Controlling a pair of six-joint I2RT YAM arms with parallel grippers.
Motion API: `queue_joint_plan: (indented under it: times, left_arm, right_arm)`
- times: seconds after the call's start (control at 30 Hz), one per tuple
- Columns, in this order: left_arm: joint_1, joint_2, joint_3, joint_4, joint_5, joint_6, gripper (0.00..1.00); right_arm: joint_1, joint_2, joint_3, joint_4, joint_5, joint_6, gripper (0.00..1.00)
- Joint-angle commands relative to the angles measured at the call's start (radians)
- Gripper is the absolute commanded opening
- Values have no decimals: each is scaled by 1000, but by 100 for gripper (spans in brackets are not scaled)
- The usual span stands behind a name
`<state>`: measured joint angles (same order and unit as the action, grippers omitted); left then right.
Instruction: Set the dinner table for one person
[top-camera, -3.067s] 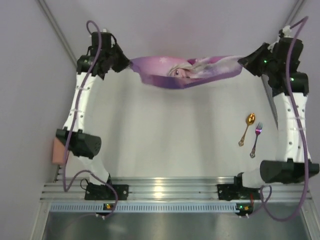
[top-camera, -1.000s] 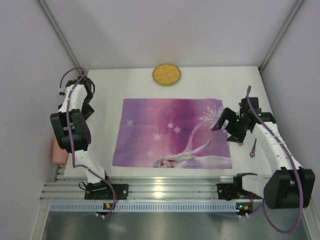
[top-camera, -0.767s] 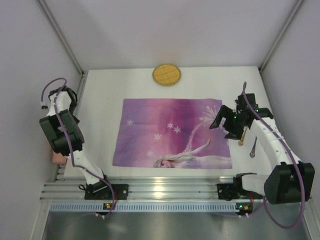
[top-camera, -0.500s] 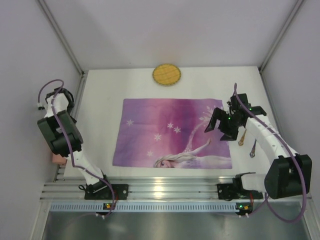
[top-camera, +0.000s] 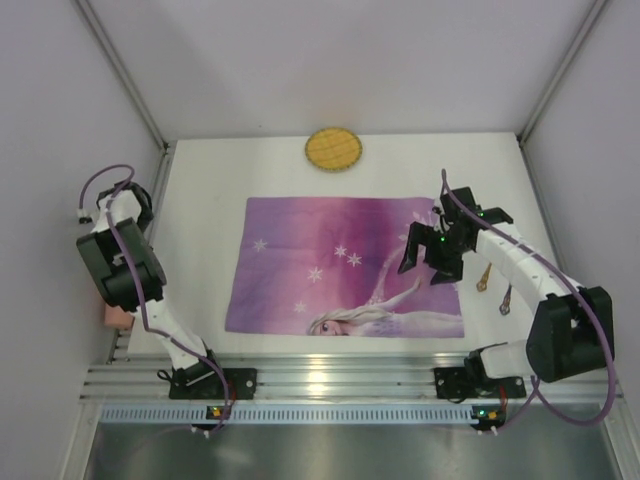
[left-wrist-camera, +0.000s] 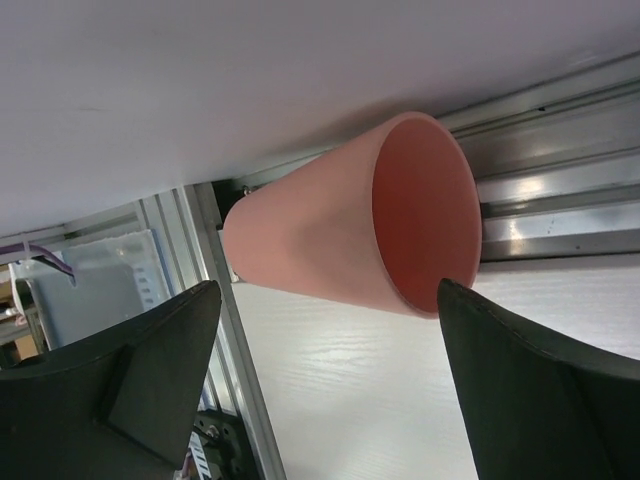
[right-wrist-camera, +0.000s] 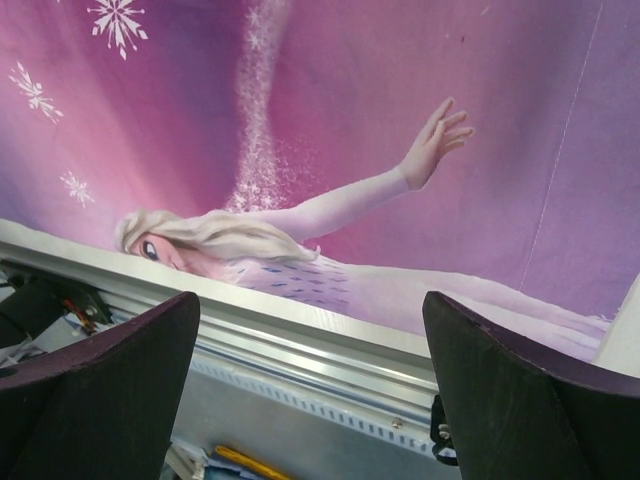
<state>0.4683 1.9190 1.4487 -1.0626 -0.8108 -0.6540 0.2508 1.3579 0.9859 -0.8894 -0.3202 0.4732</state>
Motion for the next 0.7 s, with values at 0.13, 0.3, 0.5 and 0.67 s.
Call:
queue_joint_plan:
  times: [0.13, 0.3, 0.5, 0.67]
  left_arm:
    - [4, 69, -42, 45, -148, -7, 93]
    - [3, 68, -82, 56, -149, -12, 44]
    - [3, 5, -128, 46, -131, -9, 0]
    - [-45, -121, -87, -29, -59, -4, 0]
  right_arm:
    - [22, 30, 48, 4, -8, -44, 94]
    - [25, 53, 48, 6, -5, -53, 94]
    - [24, 61, 54, 9, 1, -56, 94]
    - [22, 58, 54, 10, 6, -58, 94]
